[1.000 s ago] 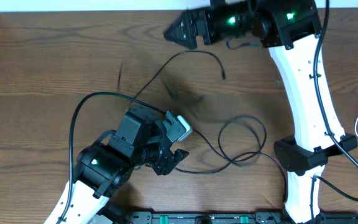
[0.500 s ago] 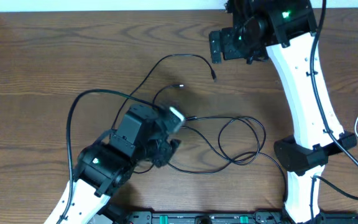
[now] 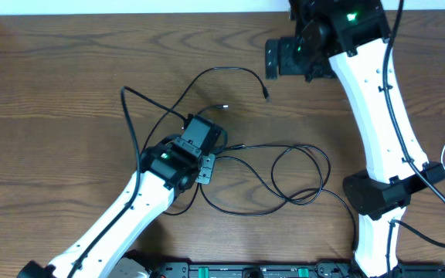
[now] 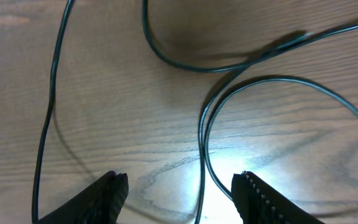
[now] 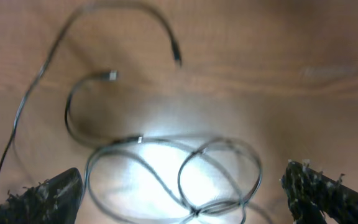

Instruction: Untangle cables

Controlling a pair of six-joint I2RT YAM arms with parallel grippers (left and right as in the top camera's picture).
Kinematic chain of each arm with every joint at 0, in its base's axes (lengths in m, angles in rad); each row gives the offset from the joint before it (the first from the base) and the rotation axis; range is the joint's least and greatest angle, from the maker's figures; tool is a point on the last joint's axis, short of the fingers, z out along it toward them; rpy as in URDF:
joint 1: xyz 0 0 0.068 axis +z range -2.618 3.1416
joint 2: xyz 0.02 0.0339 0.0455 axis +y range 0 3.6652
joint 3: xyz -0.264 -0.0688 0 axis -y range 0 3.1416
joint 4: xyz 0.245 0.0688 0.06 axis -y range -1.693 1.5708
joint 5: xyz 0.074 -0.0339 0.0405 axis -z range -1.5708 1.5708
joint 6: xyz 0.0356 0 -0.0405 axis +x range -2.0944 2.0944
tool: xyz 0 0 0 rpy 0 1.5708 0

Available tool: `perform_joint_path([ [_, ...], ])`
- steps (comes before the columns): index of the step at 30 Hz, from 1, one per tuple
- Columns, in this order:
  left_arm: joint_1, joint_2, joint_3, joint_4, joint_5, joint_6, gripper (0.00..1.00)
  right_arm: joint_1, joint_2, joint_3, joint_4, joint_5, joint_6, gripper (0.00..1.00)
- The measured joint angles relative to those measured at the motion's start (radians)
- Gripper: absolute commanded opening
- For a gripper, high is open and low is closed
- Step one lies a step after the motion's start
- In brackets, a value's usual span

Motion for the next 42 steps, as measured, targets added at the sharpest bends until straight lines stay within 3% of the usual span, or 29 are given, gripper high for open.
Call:
perform_joint_path([
  [10,0.0,0.006,0.0,-0.016,-0.014,-0.01,0.6,0.078,-0.055,-0.5,0.0,0.014,0.01,0.99],
  [19,0.0,0.006,0.0,-0.015,-0.014,-0.006,0.6,0.211,-0.478,-0.896,0.014,0.078,-0.039,0.99],
  [23,0.0,0.006,0.0,-0.014,-0.014,0.005,0.6,0.302,-0.577,-1.11,0.145,0.047,-0.177,0.99],
  [33,0.0,0.006,0.0,-0.014,-0.014,0.048,0.61,0.455,-0.58,-1.505,0.517,0.011,-0.554,0.99],
  [42,0.072,-0.037,0.0,-0.002,0.026,0.066,0.65,0.456,-0.579,-1.559,0.656,0.063,-0.644,0.99],
])
